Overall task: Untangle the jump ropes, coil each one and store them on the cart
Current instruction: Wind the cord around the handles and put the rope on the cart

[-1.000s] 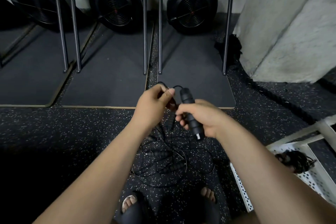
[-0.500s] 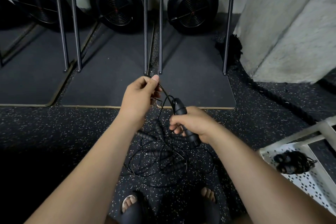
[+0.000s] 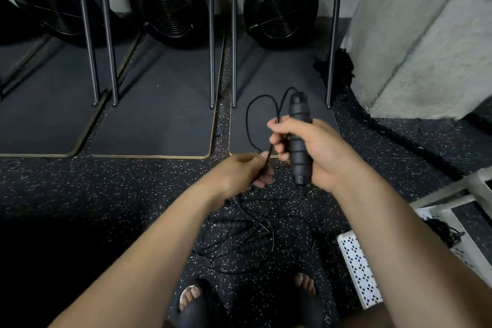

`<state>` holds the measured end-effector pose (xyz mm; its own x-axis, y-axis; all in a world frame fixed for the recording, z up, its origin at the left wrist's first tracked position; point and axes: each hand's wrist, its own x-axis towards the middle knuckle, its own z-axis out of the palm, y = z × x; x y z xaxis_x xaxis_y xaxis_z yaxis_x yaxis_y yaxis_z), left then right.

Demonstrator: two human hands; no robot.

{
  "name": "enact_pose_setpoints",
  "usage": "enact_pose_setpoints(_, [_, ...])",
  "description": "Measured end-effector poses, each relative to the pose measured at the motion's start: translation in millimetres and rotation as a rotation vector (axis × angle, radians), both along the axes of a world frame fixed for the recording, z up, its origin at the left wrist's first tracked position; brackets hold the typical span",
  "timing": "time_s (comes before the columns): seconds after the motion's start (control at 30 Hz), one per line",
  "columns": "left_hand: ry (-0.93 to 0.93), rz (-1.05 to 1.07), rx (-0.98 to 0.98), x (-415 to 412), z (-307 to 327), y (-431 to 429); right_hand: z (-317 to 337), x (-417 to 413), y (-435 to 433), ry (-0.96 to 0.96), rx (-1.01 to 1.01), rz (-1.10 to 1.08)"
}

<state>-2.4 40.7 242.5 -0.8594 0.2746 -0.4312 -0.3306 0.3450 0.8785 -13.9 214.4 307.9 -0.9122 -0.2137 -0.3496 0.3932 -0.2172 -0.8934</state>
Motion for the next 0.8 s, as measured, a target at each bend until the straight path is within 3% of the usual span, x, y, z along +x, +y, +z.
enact_pose_setpoints(0.33, [-0.030,-0.154,0.019,14.2,3.2,15.3,14.3,-12.5,33.7,-0.078,-0.210,-0.247])
enact_pose_setpoints(0.5, [0.123,-0.231,-0.035,13.6,-5.2,11.9,8.0,-17.2,40.9,-0.104,-0.282,-0.303])
enact_pose_setpoints(0.6, [0.167,-0.201,-0.047,13.0,-4.6,11.7,-1.4,-19.1,38.4,-0.089,-0.168,-0.271])
enact_pose_setpoints(0.67, [0.181,-0.156,-0.022,9.0,-2.7,9.7,-12.5,-18.0,33.6,-0.084,0.024,-0.228])
enact_pose_setpoints(0.8, [0.227,0.046,0.069,-2.5,2.9,1.1,-32.5,-7.4,15.4,-0.119,0.306,0.008])
